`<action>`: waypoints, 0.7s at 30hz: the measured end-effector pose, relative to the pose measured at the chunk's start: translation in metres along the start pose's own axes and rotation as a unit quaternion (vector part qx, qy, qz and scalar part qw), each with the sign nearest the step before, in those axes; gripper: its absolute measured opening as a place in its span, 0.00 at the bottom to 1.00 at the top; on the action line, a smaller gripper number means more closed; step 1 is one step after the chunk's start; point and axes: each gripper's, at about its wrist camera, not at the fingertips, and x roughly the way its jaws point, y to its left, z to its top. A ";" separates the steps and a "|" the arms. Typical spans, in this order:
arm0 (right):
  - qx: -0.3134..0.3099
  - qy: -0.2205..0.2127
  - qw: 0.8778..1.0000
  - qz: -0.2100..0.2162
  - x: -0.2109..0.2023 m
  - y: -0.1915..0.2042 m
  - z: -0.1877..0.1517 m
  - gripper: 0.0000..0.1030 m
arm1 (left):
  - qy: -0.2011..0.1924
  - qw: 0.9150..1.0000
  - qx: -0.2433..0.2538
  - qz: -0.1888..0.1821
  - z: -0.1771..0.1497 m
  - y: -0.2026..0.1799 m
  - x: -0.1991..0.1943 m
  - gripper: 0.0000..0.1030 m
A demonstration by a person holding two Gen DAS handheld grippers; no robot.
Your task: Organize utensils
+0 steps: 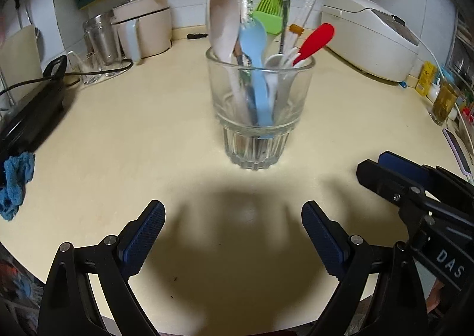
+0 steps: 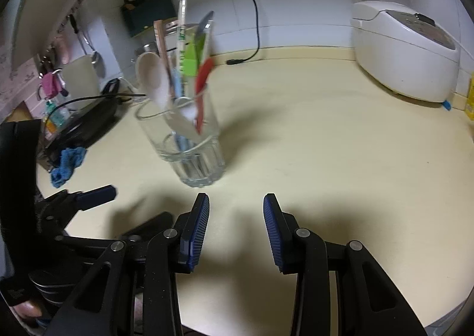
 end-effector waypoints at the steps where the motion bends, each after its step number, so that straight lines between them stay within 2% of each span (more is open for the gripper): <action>1: -0.002 0.000 1.000 -0.003 0.000 0.000 0.000 0.37 | -0.001 1.000 0.000 0.002 0.000 0.000 -0.001 0.93; 21: -0.003 -0.010 1.000 -0.011 -0.003 0.000 0.003 0.37 | -0.005 1.000 0.011 -0.003 0.002 -0.007 0.000 0.93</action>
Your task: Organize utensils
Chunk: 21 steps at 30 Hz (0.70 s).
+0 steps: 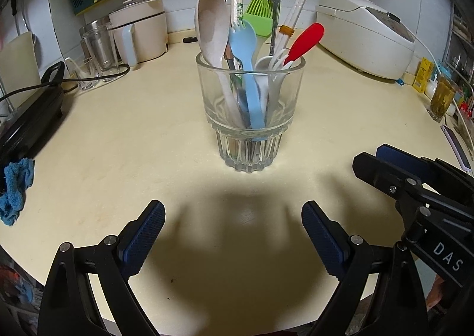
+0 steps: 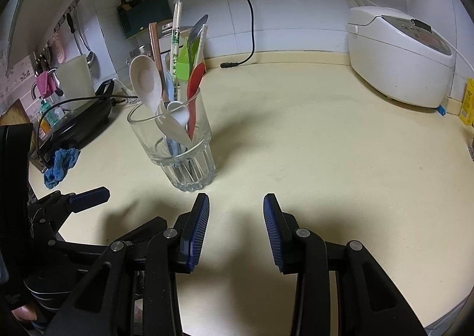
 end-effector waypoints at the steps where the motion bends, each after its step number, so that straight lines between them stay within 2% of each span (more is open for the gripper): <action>1: 0.000 0.000 1.000 0.000 0.000 0.000 0.000 0.37 | 0.000 1.000 0.000 0.000 0.000 0.000 0.000 0.93; 21: 0.001 0.001 1.000 0.002 0.002 0.000 -0.002 0.37 | -0.002 1.000 0.000 0.000 -0.001 -0.003 -0.001 0.93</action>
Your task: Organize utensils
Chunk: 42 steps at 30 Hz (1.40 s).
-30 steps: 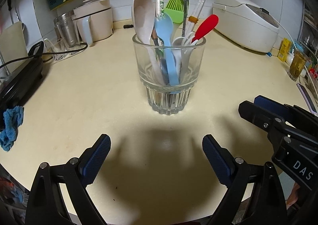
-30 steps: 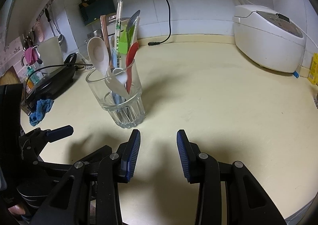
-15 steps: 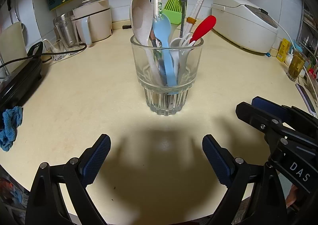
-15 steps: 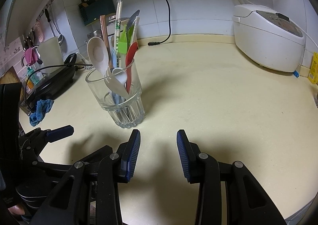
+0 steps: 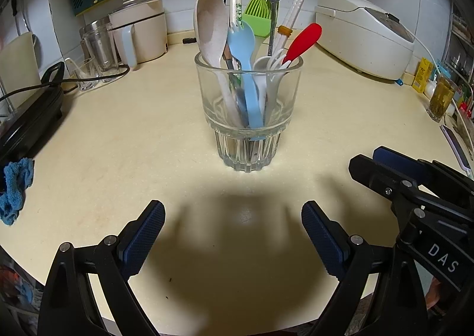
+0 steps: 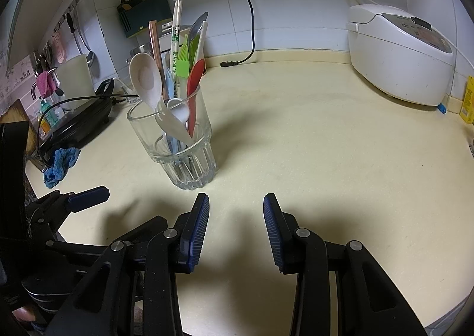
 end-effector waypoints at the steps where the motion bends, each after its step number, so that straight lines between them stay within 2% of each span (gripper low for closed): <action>1: 0.000 0.000 1.000 0.000 0.000 0.000 0.000 0.37 | 0.000 1.000 0.000 0.000 0.000 0.000 0.000 0.93; 30: -0.002 -0.001 1.000 0.004 0.000 0.000 -0.002 0.37 | 0.000 1.000 -0.015 -0.005 -0.002 0.007 0.001 0.93; 42: -0.002 0.000 1.000 0.005 0.000 0.000 -0.002 0.37 | -0.004 1.000 -0.009 0.005 -0.001 0.005 0.002 0.93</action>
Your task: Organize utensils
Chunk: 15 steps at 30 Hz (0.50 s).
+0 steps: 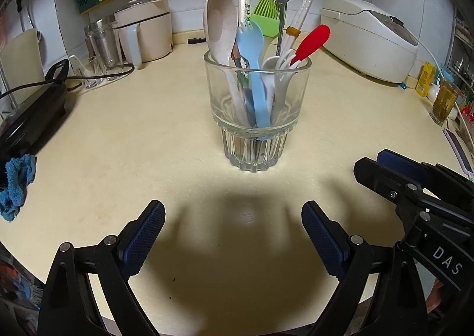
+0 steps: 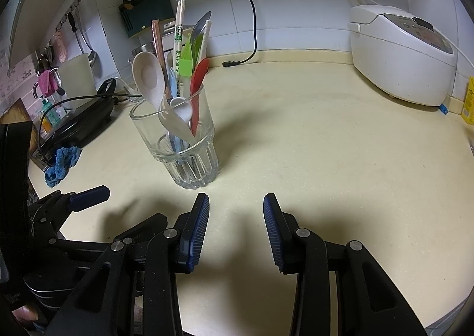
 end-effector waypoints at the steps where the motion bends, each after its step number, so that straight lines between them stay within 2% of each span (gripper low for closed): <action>1: 0.000 0.000 1.000 0.000 0.000 0.000 0.000 0.37 | 0.000 1.000 -0.001 0.000 0.000 0.000 0.000 0.93; 15: 0.001 0.001 1.000 0.000 0.001 0.000 0.000 0.37 | -0.004 1.000 0.000 0.008 -0.001 0.002 0.001 0.93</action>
